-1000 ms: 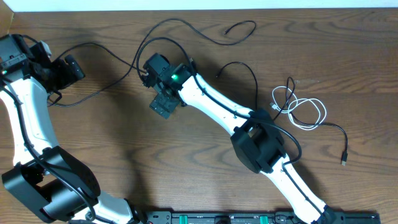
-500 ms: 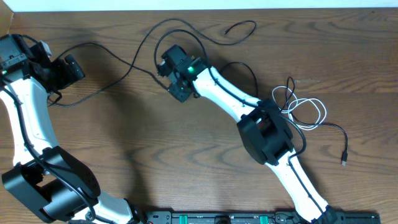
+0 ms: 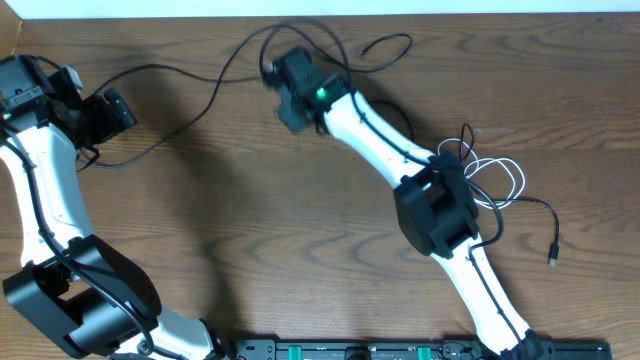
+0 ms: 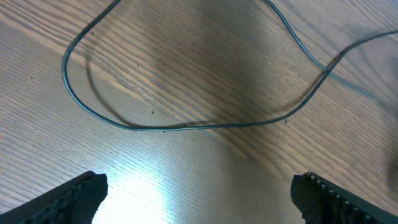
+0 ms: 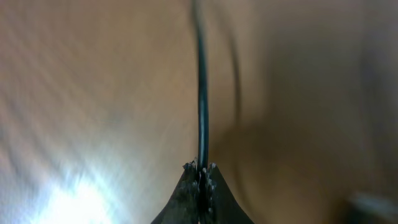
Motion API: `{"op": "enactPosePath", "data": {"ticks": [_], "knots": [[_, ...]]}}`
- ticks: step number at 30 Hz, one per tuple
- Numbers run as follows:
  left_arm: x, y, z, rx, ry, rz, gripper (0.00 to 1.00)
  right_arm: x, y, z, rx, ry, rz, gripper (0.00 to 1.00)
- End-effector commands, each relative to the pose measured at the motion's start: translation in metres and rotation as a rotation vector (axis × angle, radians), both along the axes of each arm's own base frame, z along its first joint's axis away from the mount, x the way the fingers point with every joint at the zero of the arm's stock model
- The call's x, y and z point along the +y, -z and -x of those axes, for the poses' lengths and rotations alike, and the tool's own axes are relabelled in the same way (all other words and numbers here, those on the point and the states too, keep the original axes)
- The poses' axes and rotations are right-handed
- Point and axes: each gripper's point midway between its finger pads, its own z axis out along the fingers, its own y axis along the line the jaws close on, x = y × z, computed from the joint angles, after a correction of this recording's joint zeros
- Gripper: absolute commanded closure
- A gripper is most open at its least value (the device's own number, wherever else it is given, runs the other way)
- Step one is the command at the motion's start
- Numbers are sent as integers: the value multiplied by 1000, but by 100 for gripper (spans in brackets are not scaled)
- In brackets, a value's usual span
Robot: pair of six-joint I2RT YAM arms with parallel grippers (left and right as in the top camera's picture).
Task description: Untangle cables
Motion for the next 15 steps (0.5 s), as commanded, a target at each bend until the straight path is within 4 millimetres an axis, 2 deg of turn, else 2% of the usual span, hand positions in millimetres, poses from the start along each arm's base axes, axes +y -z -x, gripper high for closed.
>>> {"op": "enactPosePath", "data": {"ticks": [1,4,5,6,7,8,9,12,15], "knots": [[0,-2,-2,-7,-8,11,0,-29,-121,-70,-291,129,-113,99],[0,-2,-2,-7,-8,11,0,-47,-169,-92,-399,176,-168,97],[0,-2,-2,-7,-8,10,0,-54,-174,-96,-413,192,-170,92],[0,-2,-2,-7,-8,11,0,-63,-174,-100,-413,211,-161,82],[0,-2,-2,-7,-8,11,0,-70,-170,-100,-393,229,-152,54],[0,-2,-2,-7,-8,10,0,-78,-160,-98,-352,244,-136,6],[0,-2,-2,-7,-8,11,0,-85,-144,-94,-292,245,-111,1],[0,-2,-2,-7,-8,11,0,-88,-107,-73,-138,201,-73,1],[0,-2,-2,-7,-8,11,0,-84,-80,-53,-15,212,-83,1]]}}
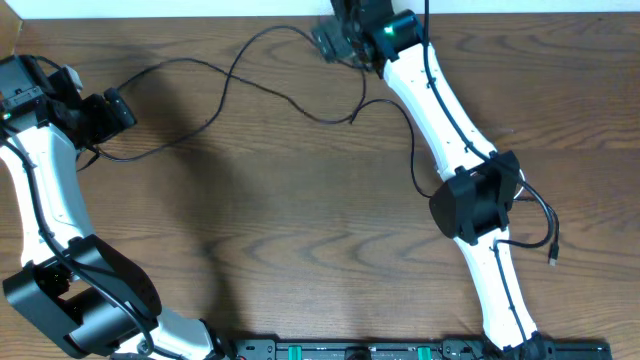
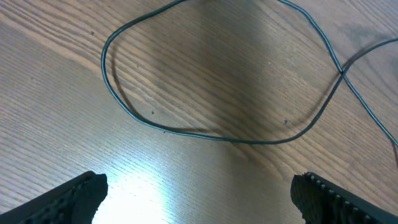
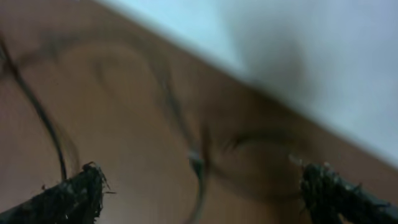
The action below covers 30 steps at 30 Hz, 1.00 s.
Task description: Untangle cables
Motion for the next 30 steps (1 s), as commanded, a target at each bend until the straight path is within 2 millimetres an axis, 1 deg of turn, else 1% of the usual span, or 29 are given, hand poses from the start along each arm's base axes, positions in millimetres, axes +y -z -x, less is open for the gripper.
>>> {"op": "enactPosePath", "data": {"ticks": [1,5,7,8,11,14,15,18,21,22,26,30], "knots": [[0,-2,-2,-7,-8,10,0,26,40,30,168,-21,-69,1],[0,-2,-2,-7,-8,11,0,44,61,60,311,-14,-129,1],[0,-2,-2,-7,-8,11,0,53,68,75,361,-24,-127,1],[0,-2,-2,-7,-8,10,0,56,69,80,367,-27,-116,1],[0,-2,-2,-7,-8,10,0,55,62,90,370,32,-87,1],[0,-2,-2,-7,-8,10,0,44,43,103,389,106,-86,1],[0,-2,-2,-7,-8,11,0,39,36,107,401,127,-92,1],[0,-2,-2,-7,-8,11,0,12,15,115,430,190,-99,1],[0,-2,-2,-7,-8,11,0,-26,2,116,444,248,-65,1],[0,-2,-2,-7,-8,11,0,-46,0,118,460,287,-39,1],[1,-2,-2,-7,-10,11,0,-93,6,122,525,381,13,1],[1,-2,-2,-7,-10,10,0,-125,9,122,570,446,23,1]]}}
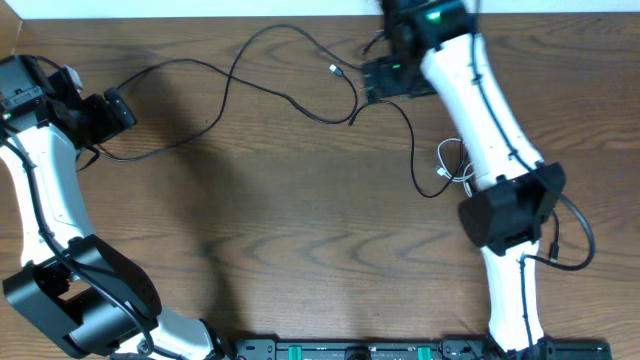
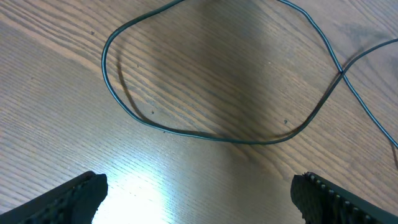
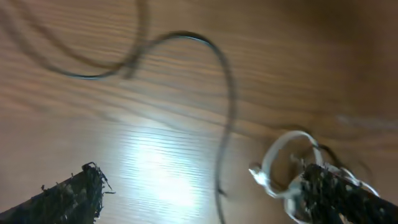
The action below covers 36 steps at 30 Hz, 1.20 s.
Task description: Untangle cables
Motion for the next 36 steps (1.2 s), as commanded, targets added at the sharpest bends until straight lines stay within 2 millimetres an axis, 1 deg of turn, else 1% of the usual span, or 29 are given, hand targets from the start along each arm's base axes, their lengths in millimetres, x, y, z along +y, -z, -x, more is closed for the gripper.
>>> {"op": "enactPosePath", "data": {"ticks": [1,6,9,13,14,15,17,18,19,20,21,23,24,26,28,29,31,32,36], "knots": [[1,-2,-2,-7,-10,10,0,-25,2,-3,15,62,25,1],[2,-3,-4,-18,-10,5,0,-38,3,-4,32,91,14,1],[9,-12,-16,-74,-9,-26,0,-38,3,-4,32,92,14,1],[9,-12,-16,-77,-10,-27,0,-37,3,-4,32,89,14,1],[9,-14,-19,-91,-13,-21,0,-36,3,-4,32,88,14,1],[5,-16,-23,-115,-15,5,0,-36,3,-3,32,87,14,1],[-21,-15,-22,-121,-17,167,0,-36,3,-3,32,86,14,1],[-30,-16,-24,-132,-10,223,0,-36,3,-3,32,86,14,1],[-37,-17,-27,-143,8,247,0,-36,3,-3,32,86,14,1],[-38,-17,-28,-142,13,244,0,-36,3,-3,32,86,15,1],[-35,-15,-28,-134,14,216,0,-36,3,-3,32,86,14,1],[-16,-7,-27,-102,-43,119,0,-36,3,-3,32,86,14,1],[-2,-3,-25,-78,-84,56,0,-35,3,-3,32,85,14,1],[30,5,-13,-9,-188,-87,0,-35,3,-3,32,85,14,1],[58,13,0,61,-276,-204,0,-35,3,-3,32,85,14,1],[70,19,3,89,-301,-251,0,-35,3,-3,32,85,14,1],[83,32,4,126,-312,-292,0,-35,3,-3,32,85,14,1],[91,44,3,143,-311,-298,0,-35,3,-3,32,85,14,1],[107,80,-1,174,-325,-287,0,-35,3,-3,32,85,14,1]]}}
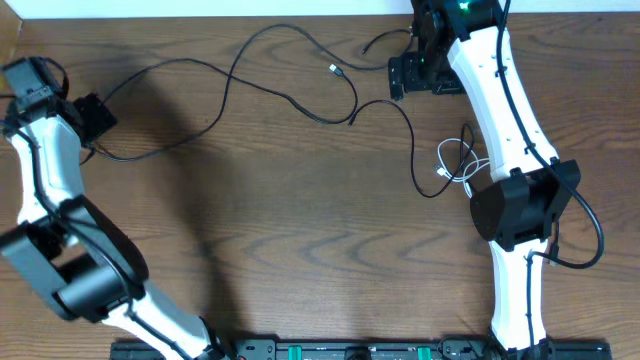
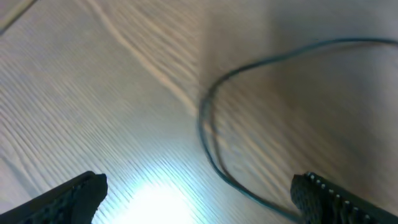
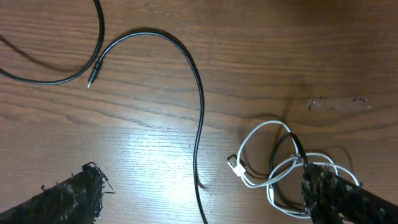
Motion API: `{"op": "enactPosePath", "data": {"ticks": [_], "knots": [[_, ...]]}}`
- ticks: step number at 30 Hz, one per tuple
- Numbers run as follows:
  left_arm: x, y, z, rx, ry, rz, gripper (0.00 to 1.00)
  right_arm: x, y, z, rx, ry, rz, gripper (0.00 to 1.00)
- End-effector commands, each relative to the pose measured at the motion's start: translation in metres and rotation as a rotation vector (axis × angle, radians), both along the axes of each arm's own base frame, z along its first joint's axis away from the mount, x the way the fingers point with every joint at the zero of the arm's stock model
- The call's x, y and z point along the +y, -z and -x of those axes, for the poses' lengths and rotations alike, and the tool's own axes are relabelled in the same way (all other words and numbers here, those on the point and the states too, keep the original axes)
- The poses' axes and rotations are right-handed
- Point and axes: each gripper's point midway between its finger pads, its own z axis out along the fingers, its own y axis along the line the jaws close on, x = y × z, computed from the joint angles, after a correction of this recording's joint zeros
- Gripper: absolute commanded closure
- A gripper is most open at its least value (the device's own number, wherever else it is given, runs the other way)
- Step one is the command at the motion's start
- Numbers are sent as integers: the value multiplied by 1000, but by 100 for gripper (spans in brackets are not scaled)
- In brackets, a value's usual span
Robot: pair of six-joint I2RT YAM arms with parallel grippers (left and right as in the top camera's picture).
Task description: Untangle cables
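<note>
A long black cable (image 1: 205, 68) winds from the left side to the far middle of the table, ending in a small white plug (image 1: 333, 69). A second black cable (image 3: 199, 106) curves down to a tangle of white cable (image 3: 281, 167), which shows on the overhead as a white coil (image 1: 458, 162). My right gripper (image 3: 202, 196) hangs open above this cable, the tangle beside its right finger (image 3: 339, 196). Over a blurred loop of the black cable (image 2: 210, 140), my left gripper (image 2: 199, 199) is open, at the far left (image 1: 93, 115).
The table's far edge (image 1: 200, 17) meets a white wall just behind both grippers. Another black cable (image 1: 592, 232) loops by the right arm's base at the near right. The dark rail (image 1: 350, 351) runs along the front edge.
My left arm has shifted further left and its view now shows a different, blurred stretch of the black loop. My right gripper moved slightly right and farther back, still open. Cables lie unchanged.
My right gripper was shut on the black cable at the far middle. Then it stood open at the far edge, the cable let go and spread leftward. Later it hung open above the second cable near the white tangle, as now. The left gripper stayed open throughout.
</note>
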Motion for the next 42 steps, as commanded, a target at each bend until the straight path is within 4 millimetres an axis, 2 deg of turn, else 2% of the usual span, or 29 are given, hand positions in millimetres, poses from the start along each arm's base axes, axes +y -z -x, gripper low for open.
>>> {"op": "enactPosePath", "data": {"ticks": [1,4,7,9,10,13,16,18,22,25,26,28,30,33,35,37,39,40,41,42], "knots": [[27,34,5,84,-31,-52,0,2,0,1,1,8,-1,1],[32,55,-2,91,-5,-45,0,2,0,1,1,8,-1,1],[23,72,-17,67,96,-2,0,2,0,1,1,8,-1,1],[14,77,-29,27,159,38,4,2,0,1,1,8,-1,1],[13,77,-33,8,169,45,8,2,0,1,1,8,-1,1],[15,78,-39,-14,173,37,27,2,0,1,1,8,-1,1],[17,83,-40,-14,171,37,29,2,0,1,1,8,-1,1],[16,89,-39,-6,171,43,36,2,0,1,1,8,-1,1],[16,97,-38,7,171,52,64,2,0,1,1,8,-1,1],[17,97,-40,1,171,48,81,2,0,1,1,8,-1,1],[18,96,-41,-7,171,41,90,2,0,1,1,8,-1,1],[21,88,-48,-25,196,9,92,2,0,1,1,8,-1,1],[26,67,-58,-41,255,-52,92,2,0,1,1,8,-1,1],[41,1,-83,-114,296,-198,93,2,0,1,1,8,-1,1],[52,-61,-101,-194,302,-312,93,2,0,1,1,8,-1,1],[62,-133,-116,-304,280,-421,92,2,0,1,1,8,-1,1],[66,-195,-124,-409,269,-505,92,2,0,1,1,8,-1,1],[67,-219,-125,-451,263,-539,92,2,0,1,1,8,-1,1],[67,-238,-126,-490,255,-564,74,2,0,1,1,8,-1,1],[68,-250,-127,-521,249,-585,22,2,0,1,1,8,-1,1]]}}
